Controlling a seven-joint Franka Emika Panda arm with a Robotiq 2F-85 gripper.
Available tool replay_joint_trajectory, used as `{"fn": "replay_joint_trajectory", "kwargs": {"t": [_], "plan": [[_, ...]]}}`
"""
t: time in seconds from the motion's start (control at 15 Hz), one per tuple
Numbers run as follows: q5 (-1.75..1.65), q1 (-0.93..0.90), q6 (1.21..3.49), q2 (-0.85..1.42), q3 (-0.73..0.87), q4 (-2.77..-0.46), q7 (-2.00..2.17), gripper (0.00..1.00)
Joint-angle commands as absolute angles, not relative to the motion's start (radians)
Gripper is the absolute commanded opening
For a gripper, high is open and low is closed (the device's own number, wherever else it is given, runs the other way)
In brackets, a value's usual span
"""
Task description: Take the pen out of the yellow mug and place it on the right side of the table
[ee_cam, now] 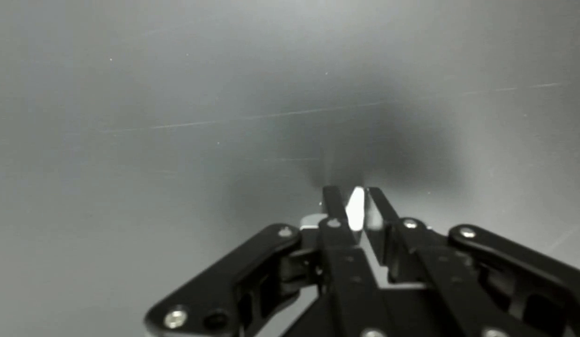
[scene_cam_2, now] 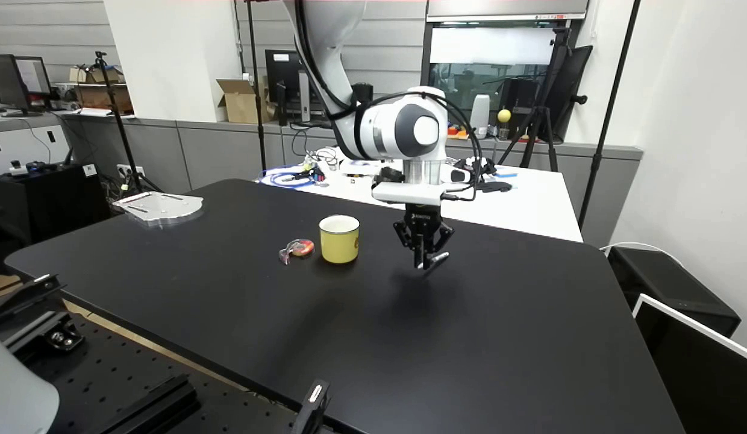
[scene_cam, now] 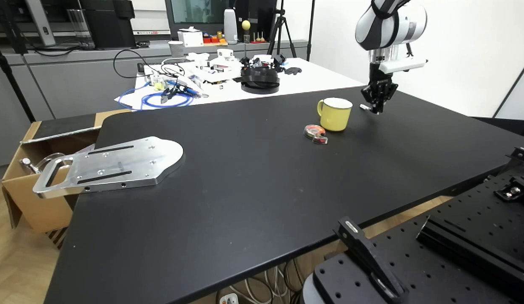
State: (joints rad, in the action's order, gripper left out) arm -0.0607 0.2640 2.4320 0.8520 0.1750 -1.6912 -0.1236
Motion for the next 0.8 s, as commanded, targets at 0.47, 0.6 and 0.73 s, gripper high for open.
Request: {"fn": "replay_joint_trajectory", "kwargs": {"t": [0.47, 0.6, 0.73], "plan": [[-0.054, 0.248, 2.355, 0.749, 0.182, -1.691, -0.088, 0.98], [-0.057, 0.249, 2.314, 0.723, 0.181, -1.690, -0.094, 1.00], [-0.062, 0.257, 2.333, 0.744, 0.174, -1.681, -0.113, 0.99]]}}
